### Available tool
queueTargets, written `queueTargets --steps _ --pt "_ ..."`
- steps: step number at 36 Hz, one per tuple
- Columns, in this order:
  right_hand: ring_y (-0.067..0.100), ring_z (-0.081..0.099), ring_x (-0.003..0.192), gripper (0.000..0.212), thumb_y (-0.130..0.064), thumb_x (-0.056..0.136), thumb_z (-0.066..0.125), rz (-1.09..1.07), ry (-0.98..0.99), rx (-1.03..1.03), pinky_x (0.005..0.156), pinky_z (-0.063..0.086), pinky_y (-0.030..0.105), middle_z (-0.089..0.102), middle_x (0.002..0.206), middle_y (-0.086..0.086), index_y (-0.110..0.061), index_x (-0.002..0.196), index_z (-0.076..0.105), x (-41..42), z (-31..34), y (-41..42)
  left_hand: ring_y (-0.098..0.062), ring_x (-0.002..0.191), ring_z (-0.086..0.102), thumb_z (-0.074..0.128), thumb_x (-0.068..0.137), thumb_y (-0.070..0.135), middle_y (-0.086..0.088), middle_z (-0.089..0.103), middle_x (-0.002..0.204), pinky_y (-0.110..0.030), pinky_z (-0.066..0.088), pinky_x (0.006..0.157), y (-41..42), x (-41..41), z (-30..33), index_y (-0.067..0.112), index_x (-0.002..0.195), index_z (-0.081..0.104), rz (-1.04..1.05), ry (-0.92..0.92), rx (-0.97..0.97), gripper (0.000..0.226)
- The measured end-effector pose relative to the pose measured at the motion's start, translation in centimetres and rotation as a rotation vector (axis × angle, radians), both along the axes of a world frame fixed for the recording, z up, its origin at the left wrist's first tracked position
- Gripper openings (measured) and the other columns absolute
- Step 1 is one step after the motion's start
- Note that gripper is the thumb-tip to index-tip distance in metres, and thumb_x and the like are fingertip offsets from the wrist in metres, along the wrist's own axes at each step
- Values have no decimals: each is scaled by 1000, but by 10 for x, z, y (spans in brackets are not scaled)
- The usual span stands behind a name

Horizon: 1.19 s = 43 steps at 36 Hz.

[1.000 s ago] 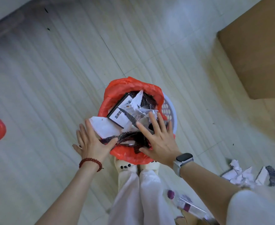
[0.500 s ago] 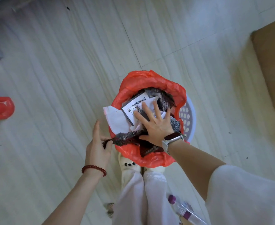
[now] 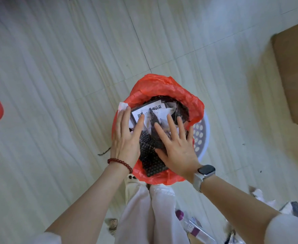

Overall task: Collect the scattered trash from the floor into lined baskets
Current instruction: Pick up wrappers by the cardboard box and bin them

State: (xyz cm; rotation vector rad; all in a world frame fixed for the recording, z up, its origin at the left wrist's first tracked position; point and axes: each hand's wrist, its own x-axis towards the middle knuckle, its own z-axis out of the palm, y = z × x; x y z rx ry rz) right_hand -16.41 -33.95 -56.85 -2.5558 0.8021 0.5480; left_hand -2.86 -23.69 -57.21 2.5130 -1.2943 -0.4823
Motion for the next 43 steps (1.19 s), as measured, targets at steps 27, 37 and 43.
queueTargets --steps 27,37,43 --pt "41 -17 140 118 -58 70 67 120 214 116 109 6 64 -34 147 3 -31 142 -23 5 -91 -12 -36 141 12 30 90 45 -14 20 152 -46 6 113 -22 0 -81 17 145 14 -351 -126 481 63" --pt "42 -15 140 125 -62 63 68 73 257 115 110 6 63 -35 141 6 -27 136 -28 11 -131 -12 -35 135 -29 9 98 45 -13 -44 134 -46 -23 107 -36 -10 -120 19 130 -32 -361 -139 702 58" --pt "40 -22 139 115 -59 73 62 97 275 157 111 2 61 -30 151 7 -28 142 -23 11 -121 -14 -34 138 -26 10 99 44 -13 -30 149 -46 -20 108 -38 -8 -110 18 133 -29 -388 -114 696 58"
